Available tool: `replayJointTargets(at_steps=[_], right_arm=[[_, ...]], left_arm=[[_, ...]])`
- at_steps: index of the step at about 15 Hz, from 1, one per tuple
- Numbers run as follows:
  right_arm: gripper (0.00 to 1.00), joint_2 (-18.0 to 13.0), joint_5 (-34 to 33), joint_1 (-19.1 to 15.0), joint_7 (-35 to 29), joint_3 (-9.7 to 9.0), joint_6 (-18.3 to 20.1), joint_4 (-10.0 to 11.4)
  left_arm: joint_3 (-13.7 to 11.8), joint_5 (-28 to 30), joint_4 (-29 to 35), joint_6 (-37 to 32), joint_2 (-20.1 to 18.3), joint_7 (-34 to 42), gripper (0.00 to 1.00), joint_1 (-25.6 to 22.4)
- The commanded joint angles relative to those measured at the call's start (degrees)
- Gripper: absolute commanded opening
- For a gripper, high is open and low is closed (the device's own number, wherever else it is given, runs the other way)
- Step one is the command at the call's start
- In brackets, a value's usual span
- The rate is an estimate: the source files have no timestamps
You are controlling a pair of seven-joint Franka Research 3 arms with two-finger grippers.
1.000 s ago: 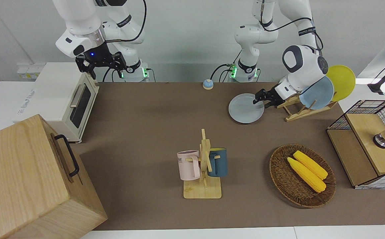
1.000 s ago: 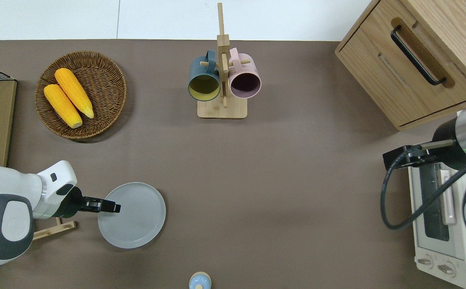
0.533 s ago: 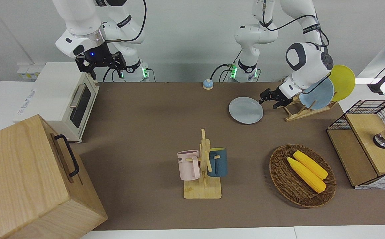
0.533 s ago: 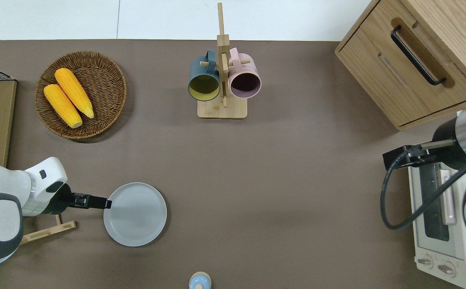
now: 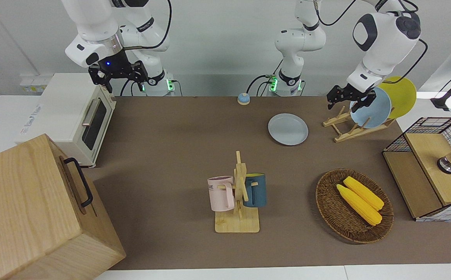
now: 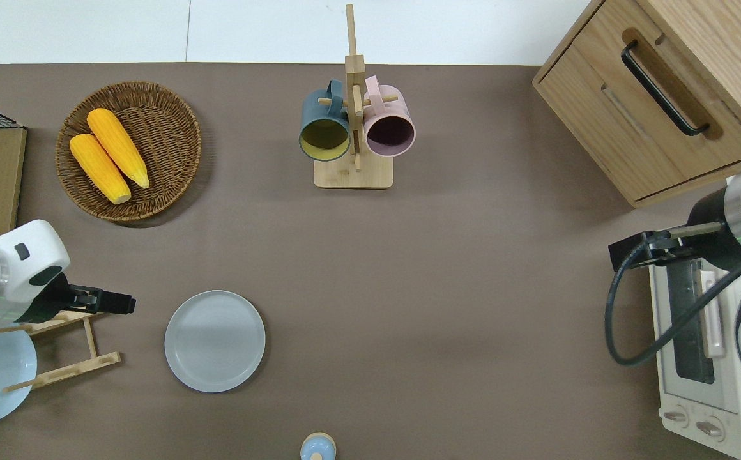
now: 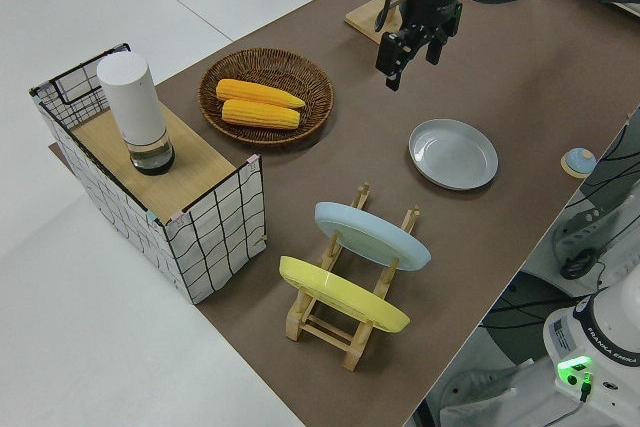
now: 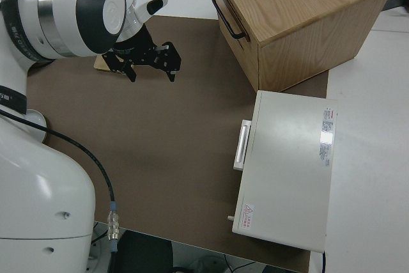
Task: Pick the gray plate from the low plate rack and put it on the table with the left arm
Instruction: 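Open the left gripper and withdraw it from the plate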
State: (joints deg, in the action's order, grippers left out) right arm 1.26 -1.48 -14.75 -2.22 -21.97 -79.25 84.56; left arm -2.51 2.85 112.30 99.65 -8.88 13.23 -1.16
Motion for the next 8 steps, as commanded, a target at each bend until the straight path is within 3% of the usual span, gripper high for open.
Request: replayJointTargets(at_steps=[1, 3, 8], right_arm=[[0.983, -0.12, -0.37, -1.42, -0.68, -1.24, 0.68, -0.45], [0.983, -0.12, -0.37, -1.42, -0.68, -1.24, 0.67, -0.45], [0.983, -0.12, -0.37, -1.42, -0.68, -1.15, 0.67, -0.36]], left_arm=[[0.31, -3.37, -7.51, -5.15, 0.79, -1.19, 0.99, 0.46], [2.41, -5.57, -11.38, -7.10, 0.88, -1.36, 0.99, 0.46], [2.68, -5.49, -14.74, -9.12, 1.23, -1.54, 0.99, 0.46]])
